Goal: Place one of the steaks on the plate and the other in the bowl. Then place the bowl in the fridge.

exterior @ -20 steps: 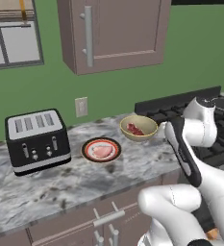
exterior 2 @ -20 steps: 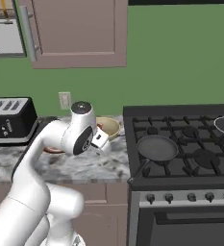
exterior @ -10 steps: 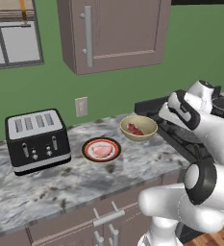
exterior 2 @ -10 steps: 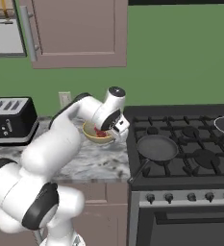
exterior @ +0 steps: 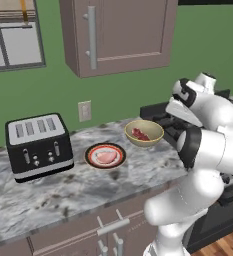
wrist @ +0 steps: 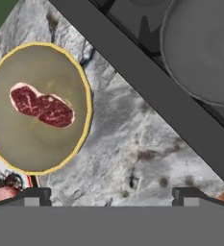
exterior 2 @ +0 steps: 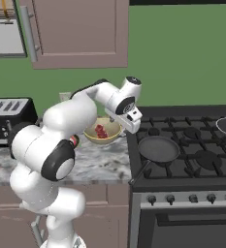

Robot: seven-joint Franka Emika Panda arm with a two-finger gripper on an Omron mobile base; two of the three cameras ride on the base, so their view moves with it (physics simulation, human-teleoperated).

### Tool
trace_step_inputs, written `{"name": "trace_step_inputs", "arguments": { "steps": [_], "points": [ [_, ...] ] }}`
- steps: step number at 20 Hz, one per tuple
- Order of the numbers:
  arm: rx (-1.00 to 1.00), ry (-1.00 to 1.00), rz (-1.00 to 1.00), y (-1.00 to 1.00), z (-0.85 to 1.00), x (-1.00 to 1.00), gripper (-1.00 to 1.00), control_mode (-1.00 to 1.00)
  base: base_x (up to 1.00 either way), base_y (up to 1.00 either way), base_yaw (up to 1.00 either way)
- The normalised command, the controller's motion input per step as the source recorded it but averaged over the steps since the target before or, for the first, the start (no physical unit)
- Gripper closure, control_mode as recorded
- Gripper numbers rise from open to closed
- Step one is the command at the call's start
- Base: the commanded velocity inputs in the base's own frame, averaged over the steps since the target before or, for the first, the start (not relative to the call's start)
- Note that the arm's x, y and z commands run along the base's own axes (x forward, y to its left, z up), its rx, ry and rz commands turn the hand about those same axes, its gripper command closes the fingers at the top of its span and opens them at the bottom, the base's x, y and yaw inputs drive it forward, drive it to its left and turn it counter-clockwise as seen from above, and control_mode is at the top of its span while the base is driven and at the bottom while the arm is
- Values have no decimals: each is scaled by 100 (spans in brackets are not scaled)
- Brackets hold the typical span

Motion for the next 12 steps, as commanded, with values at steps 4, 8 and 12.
{"name": "trace_step_inputs", "arguments": {
  "steps": [4,8,12],
  "points": [
    [8,-1,-4,0,-43,55,-100,-100,0,0,0],
    [6,-2,0,0,-41,41,-100,-100,0,0,0],
    [0,0,-1,9,-17,35,-100,-100,0,0,0]
  ]
}}
